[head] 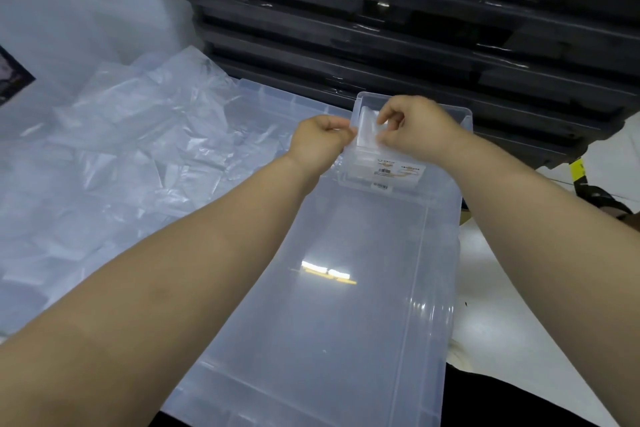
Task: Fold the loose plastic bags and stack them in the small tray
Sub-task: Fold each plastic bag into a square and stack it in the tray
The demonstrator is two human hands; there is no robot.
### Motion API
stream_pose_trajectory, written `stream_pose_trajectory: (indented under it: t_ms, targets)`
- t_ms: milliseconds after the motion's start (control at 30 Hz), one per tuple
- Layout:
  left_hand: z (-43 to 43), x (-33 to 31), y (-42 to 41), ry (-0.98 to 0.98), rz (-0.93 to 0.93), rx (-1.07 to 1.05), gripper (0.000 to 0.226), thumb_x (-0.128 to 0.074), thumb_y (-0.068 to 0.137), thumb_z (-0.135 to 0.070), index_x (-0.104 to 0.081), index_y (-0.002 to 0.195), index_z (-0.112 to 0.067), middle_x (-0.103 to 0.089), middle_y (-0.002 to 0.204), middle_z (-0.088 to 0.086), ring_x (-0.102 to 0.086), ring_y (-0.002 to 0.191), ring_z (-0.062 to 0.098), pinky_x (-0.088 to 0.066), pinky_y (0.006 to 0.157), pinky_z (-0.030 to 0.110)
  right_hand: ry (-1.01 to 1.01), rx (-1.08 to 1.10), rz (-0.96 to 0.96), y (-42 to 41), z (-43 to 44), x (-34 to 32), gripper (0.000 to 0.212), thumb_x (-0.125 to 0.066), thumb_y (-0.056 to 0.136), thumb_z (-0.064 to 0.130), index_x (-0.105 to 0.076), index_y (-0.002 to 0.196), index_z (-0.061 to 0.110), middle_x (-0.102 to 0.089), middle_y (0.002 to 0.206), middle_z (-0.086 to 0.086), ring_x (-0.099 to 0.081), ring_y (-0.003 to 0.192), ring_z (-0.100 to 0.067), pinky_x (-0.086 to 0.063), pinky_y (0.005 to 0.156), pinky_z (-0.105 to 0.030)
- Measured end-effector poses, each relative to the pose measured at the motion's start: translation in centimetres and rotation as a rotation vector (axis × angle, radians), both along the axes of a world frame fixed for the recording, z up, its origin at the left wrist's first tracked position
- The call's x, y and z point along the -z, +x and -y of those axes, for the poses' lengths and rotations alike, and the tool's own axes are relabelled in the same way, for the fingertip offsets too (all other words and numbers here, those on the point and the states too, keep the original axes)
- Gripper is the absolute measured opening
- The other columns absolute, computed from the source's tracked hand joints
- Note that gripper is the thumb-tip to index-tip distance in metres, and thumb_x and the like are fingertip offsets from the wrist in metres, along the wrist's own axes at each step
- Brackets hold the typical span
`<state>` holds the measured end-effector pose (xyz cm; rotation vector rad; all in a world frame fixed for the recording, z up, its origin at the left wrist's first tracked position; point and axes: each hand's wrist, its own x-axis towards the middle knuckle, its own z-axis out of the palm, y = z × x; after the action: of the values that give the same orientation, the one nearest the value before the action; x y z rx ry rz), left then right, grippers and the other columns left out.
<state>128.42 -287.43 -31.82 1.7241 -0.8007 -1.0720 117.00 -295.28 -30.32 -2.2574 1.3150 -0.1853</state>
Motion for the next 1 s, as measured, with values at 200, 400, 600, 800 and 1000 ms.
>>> stream_pose_trajectory:
  t_ms: [200, 400, 600, 800, 1000]
  targets:
    - [-2.0, -0.9, 0.9, 0.001, 0.071, 0.013, 0.033, -0.049, 0.095, -0.020, -0.052, 0.128, -0.013, -0.057, 0.124, 0.003, -0.053, 0.110, 0.014, -0.035, 0.083, 0.015, -0.010, 0.065, 0.027, 0.0, -0.2, -0.4, 0.021, -0.059, 0.088, 0.016, -0.061, 0.108, 0.012, -0.051, 0.088, 0.004, -0.048, 0.085, -0.011, -0.038, 0.073, -0.024]
    - [-10.2, -1.0, 4.1, 0.020, 0.307, 0.161, 0.023, -0.053, 0.093, -0.018, -0.062, 0.114, -0.018, -0.058, 0.101, -0.010, -0.052, 0.089, 0.000, -0.034, 0.063, -0.007, -0.266, -0.035, 0.159, 1.6, -5.0, -2.4, 0.017, -0.053, 0.089, 0.009, -0.066, 0.100, 0.008, -0.060, 0.092, -0.001, -0.055, 0.089, -0.019, -0.039, 0.076, -0.025]
    - [-19.3, 0.5, 9.7, 0.318, 0.962, 0.331, 0.045, -0.050, 0.093, -0.029, -0.042, 0.137, -0.021, -0.034, 0.146, -0.002, -0.031, 0.135, 0.014, -0.024, 0.102, 0.019, -0.155, -0.367, 0.024, 5.8, -11.5, 1.2, 0.023, -0.049, 0.091, 0.014, -0.063, 0.109, 0.010, -0.062, 0.114, -0.005, -0.053, 0.108, -0.023, -0.039, 0.089, -0.030]
    - [-22.1, 3.8, 13.3, 0.714, 1.022, 0.355, 0.074, -0.033, 0.094, -0.051, 0.006, 0.147, -0.017, 0.010, 0.156, 0.006, 0.004, 0.144, 0.020, -0.005, 0.114, 0.033, -0.062, -0.479, -0.037, 10.4, -15.4, 5.4, 0.044, -0.052, 0.092, 0.028, -0.046, 0.134, 0.016, -0.041, 0.142, 0.000, -0.035, 0.131, -0.016, -0.024, 0.102, -0.021]
    - [-22.3, 4.5, 14.4, 0.728, 0.994, 0.442, 0.078, -0.027, 0.093, -0.056, 0.016, 0.146, -0.017, 0.019, 0.154, 0.004, 0.013, 0.143, 0.018, 0.001, 0.114, 0.033, -0.159, -0.484, -0.045, 14.8, -16.1, 6.6, 0.059, -0.051, 0.092, 0.033, -0.028, 0.144, 0.016, -0.019, 0.154, -0.002, -0.014, 0.141, -0.015, -0.005, 0.109, -0.020]
